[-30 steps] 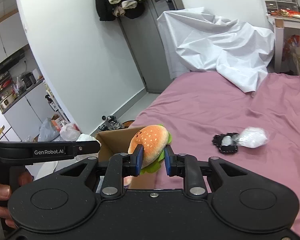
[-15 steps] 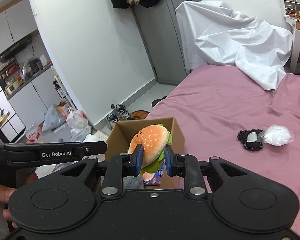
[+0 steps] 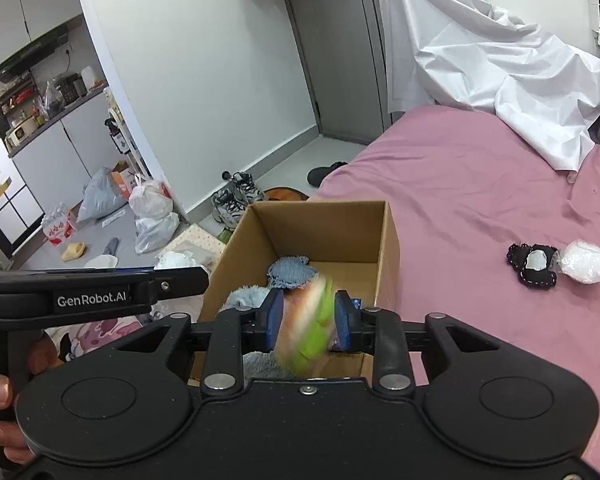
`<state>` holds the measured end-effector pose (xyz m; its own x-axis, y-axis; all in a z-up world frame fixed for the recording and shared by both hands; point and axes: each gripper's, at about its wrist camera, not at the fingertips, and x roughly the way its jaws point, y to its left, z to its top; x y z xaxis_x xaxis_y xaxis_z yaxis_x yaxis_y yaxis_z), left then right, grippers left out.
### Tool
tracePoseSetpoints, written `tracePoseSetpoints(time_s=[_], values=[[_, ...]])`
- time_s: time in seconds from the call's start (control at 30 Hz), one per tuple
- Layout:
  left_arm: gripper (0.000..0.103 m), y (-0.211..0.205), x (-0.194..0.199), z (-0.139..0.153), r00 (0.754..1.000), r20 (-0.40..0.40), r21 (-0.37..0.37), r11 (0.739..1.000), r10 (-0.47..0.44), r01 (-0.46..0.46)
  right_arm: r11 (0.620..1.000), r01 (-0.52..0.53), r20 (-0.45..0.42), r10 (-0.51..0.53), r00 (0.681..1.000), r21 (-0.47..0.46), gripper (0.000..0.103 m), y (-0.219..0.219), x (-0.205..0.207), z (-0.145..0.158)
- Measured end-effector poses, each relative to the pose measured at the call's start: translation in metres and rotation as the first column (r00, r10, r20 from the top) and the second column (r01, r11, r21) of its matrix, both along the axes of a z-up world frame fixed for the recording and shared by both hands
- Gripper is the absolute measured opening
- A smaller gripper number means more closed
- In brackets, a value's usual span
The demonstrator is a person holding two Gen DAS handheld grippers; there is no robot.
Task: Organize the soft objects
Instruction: 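Carry the white cloth and burger plush over the cardboard box with both grippers, then open both grippers to drop the white cloth and burger plush into the box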
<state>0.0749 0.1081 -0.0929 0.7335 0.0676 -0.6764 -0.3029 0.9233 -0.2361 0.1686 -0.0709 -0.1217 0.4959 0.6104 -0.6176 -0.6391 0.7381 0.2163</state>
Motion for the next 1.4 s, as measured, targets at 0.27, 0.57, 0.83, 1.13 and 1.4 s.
tracePoseSetpoints(time_s=[0.27,0.57,0.83,1.13,1.4], values=[[0.030,-0.006,0.006,-0.001,1.000,-0.006,-0.004,1.000,-0.018,0.018,0.998,0.061,0.007,-0.061,0.998,0.016,0.062,-0.021,0.001,0.005],[0.031,-0.019,0.018,0.000,0.999,-0.012,0.005,0.999,-0.046,0.046,0.994,0.101,-0.007,-0.101,0.995,0.033,0.086,-0.042,0.010,0.004],[0.031,-0.024,0.042,-0.002,0.999,-0.017,0.002,0.999,-0.035,0.035,0.992,0.127,-0.019,-0.127,0.992,0.027,0.089,-0.060,0.017,0.001],[0.031,-0.020,0.062,-0.006,1.000,-0.016,-0.015,1.000,0.001,-0.001,0.984,0.177,-0.024,-0.176,0.984,0.003,0.092,-0.089,0.028,-0.005],[0.040,-0.026,0.075,-0.009,0.999,-0.005,-0.056,0.998,-0.032,0.032,0.977,0.214,-0.061,-0.213,0.975,-0.001,0.092,-0.104,0.038,-0.020]])
